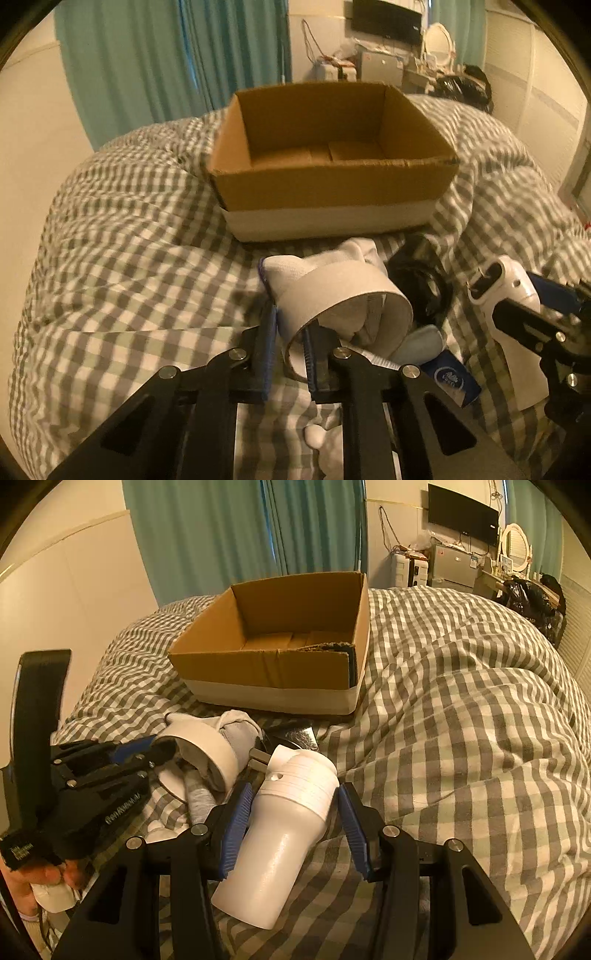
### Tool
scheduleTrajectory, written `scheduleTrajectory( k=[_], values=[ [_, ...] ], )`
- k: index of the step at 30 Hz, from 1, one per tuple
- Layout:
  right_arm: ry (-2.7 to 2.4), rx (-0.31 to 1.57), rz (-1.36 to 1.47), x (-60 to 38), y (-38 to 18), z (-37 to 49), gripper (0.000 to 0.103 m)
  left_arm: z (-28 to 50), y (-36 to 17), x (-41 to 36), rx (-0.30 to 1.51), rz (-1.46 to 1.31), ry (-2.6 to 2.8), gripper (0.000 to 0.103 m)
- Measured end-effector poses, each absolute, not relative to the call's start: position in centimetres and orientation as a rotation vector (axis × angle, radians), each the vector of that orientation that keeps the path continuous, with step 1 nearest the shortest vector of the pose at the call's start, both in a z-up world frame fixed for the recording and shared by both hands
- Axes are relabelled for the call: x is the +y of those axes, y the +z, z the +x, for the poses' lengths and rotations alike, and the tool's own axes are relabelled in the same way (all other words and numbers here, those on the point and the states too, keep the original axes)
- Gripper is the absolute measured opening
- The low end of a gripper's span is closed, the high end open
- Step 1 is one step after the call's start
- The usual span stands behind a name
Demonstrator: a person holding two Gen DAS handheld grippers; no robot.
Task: Organize objects
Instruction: 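Grasp the white plastic bottle with the right tool while the left tool grasps the white tape roll, then carry the tape roll and bottle into the cardboard box and open both tools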
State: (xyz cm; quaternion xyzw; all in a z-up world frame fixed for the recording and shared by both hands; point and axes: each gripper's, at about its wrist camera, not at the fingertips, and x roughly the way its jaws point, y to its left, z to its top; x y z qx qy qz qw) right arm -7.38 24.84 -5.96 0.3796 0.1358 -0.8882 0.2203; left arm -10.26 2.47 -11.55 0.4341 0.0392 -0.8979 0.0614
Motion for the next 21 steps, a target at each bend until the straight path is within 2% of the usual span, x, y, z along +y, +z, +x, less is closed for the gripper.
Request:
scheduleTrajectory(
  k=[21],
  values=[
    [-2.521, 0.442, 0.844, 23.1, -0.1, -6.3, 0.048, -10.0, -2.7, 0.2, 0.085, 1.051, -2.781, 0.011]
  ],
)
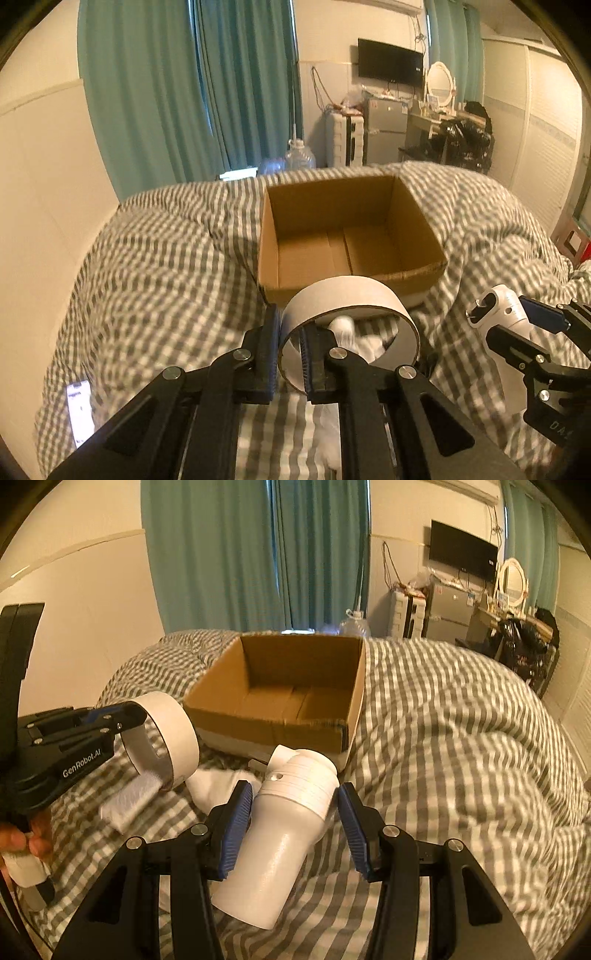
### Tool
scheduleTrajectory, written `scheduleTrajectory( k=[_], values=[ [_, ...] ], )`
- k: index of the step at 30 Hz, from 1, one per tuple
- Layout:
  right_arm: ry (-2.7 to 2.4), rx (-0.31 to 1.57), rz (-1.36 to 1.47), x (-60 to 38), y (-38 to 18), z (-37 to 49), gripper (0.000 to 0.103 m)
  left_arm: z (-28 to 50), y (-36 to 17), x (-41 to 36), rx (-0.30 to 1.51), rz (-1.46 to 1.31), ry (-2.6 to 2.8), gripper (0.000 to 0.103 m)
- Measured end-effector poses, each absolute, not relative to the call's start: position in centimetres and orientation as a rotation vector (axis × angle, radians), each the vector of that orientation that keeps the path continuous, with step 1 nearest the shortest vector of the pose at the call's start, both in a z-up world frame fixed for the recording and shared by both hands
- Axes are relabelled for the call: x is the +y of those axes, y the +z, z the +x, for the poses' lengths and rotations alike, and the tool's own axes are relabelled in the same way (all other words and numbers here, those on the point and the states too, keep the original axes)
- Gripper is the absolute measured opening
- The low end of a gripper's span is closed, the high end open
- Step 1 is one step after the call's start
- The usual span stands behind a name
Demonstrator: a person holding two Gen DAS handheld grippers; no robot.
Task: Organize objects
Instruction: 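Carry the tape roll and bottle into the cardboard box and open both tools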
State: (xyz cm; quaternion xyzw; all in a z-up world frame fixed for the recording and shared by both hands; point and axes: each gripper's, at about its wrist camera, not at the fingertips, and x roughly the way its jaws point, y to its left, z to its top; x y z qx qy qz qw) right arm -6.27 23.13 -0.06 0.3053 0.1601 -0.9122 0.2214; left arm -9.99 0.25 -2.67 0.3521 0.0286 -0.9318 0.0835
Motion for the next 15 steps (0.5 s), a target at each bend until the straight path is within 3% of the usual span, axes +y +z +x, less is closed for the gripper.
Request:
scheduleTrajectory(
  k=[15],
  values=[
    [-2.524, 0.492, 0.778, 20.4, 3.2, -9.8, 0.048, -14.1, -0.2, 0.0, 0.070, 1.046, -2.805, 0.011]
  ],
)
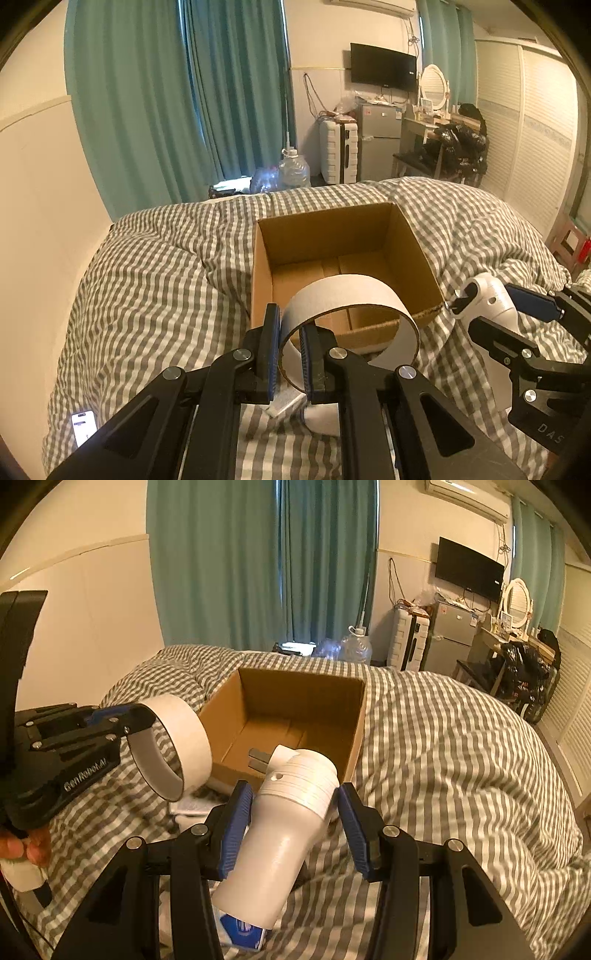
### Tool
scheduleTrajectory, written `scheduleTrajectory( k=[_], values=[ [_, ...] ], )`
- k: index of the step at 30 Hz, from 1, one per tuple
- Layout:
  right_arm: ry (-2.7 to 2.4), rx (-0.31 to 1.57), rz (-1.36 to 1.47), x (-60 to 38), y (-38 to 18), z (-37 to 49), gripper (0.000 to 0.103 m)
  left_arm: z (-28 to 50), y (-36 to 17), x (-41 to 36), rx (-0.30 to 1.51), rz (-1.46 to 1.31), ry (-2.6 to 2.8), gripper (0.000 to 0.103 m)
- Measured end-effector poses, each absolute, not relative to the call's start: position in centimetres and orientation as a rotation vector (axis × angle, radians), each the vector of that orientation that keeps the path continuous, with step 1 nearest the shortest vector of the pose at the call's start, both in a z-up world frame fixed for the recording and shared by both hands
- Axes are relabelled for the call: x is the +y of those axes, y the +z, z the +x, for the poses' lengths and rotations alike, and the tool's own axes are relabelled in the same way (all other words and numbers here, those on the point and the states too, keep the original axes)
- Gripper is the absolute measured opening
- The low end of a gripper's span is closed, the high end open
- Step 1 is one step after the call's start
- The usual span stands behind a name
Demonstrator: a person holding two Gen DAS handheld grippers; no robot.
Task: Organize objects
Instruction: 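Carry the tape roll and bottle into the cardboard box and open both tools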
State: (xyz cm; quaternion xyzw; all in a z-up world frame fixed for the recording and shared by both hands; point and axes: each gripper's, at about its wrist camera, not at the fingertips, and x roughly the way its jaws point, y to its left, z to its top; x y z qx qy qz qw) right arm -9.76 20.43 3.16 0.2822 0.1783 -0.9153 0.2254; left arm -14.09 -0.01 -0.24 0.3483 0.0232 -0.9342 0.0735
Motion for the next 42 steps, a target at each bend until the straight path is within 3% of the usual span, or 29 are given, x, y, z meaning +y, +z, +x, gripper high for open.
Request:
scheduleTrajectory(
  k=[19, 32, 42],
  values=[
    [-2.519, 0.581, 0.801, 14.3, 4.9, -22.0, 0.048, -25.0, -2.2, -4.3, 0.103, 1.124, -2.746, 0.011],
    [-2.483, 0.629, 0.934, 11.8, -0.3, -30.7, 0.048, -32.2, -7.3, -4.6, 0.108, 1.257, -2.711, 0.011],
    [-2.458, 0.645, 0.986, 11.9, -2.4, -32.3, 0.048, -33.1, -9.8, -4.4, 0.086, 1.329, -2.698, 0.011]
  ],
)
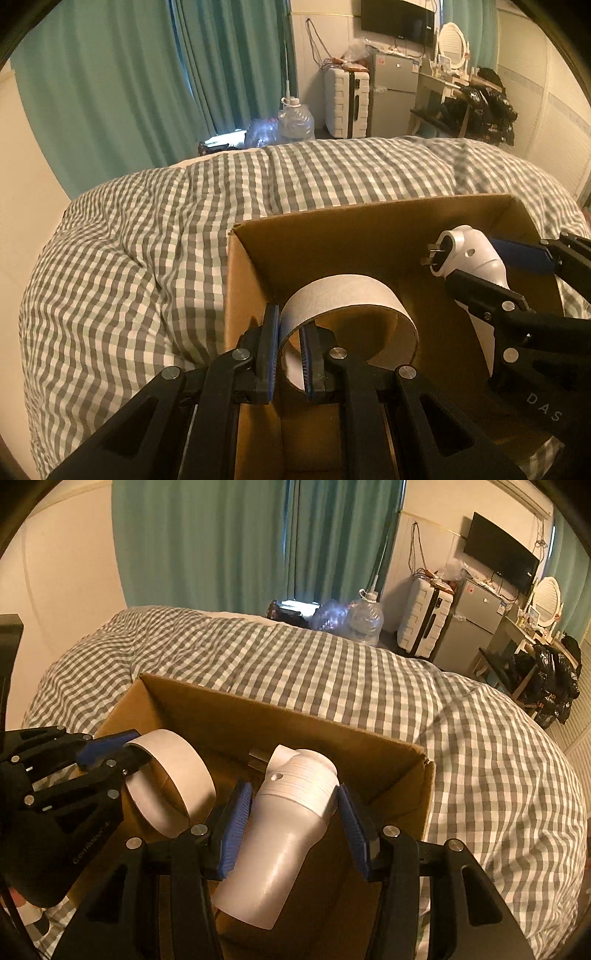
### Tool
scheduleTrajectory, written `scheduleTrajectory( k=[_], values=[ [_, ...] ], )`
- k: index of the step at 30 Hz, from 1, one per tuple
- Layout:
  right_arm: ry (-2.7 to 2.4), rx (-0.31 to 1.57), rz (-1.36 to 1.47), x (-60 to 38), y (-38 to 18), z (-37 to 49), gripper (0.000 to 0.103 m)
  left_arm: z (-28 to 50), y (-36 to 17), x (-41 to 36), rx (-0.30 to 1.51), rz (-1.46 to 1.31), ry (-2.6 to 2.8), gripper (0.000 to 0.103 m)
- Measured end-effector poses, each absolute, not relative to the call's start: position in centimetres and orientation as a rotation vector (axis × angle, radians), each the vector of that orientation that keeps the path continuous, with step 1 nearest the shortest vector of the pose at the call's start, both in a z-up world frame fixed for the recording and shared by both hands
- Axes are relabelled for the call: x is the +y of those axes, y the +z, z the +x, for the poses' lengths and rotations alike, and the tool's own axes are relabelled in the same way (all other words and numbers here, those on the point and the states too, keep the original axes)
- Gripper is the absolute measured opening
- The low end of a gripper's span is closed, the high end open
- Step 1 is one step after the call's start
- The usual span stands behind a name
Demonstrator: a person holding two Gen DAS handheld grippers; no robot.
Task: Organize objects
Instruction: 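Carry the tape roll and bottle into the cardboard box and open both tools, then withdraw both tools from the box back toward the item pile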
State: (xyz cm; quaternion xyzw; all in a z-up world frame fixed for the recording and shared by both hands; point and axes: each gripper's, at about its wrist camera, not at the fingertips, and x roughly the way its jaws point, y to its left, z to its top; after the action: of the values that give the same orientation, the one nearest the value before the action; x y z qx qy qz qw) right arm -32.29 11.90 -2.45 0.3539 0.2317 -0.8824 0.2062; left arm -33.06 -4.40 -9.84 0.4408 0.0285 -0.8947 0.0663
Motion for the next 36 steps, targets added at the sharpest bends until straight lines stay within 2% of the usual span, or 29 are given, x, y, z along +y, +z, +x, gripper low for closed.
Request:
scheduleTrajectory(
  k=[7, 10, 12, 15, 17, 26, 31, 32, 36],
  values=[
    [-2.472, 0.587, 0.948, 12.5, -1.6, -31.1, 0.048, -32.6, -9.7, -3.9, 0.093, 1.364, -2.705, 0.017],
    [-2.488, 0.567, 0.910, 12.8, -0.3, -30.1, 0.052, -32.1, -9.2, -3.8, 0.101, 1.376, -2.707, 0.032],
    [-2.504, 0.547, 0.881, 12.9, 0.9, -29.3, 0.063, -31.6, -8.6, -3.7, 0.108, 1.367, -2.704, 0.052],
    [-2.519, 0.538, 0.842, 12.8, 2.6, -27.9, 0.064, -30.4, -7.1, -3.7, 0.136, 1.349, -2.725, 0.066],
    [-2.530, 0.539, 0.813, 12.8, 3.8, -26.7, 0.066, -29.6, -6.0, -3.6, 0.121, 1.326, -2.735, 0.071],
    [-2.561, 0.546, 0.702, 13.5, 8.7, -20.7, 0.067, -24.9, 0.1, -3.6, 0.115, 1.181, -2.785, 0.082],
    [-2.556, 0.536, 0.656, 13.9, 11.2, -17.4, 0.074, -22.6, 2.8, -3.4, 0.125, 1.123, -2.794, 0.088],
    [-2.554, 0.532, 0.652, 14.1, 11.6, -16.9, 0.075, -22.1, 3.2, -3.4, 0.121, 1.115, -2.794, 0.093],
    [-2.542, 0.505, 0.639, 15.2, 12.6, -14.8, 0.087, -19.6, 4.4, -3.4, 0.101, 1.060, -2.798, 0.095]
  ],
)
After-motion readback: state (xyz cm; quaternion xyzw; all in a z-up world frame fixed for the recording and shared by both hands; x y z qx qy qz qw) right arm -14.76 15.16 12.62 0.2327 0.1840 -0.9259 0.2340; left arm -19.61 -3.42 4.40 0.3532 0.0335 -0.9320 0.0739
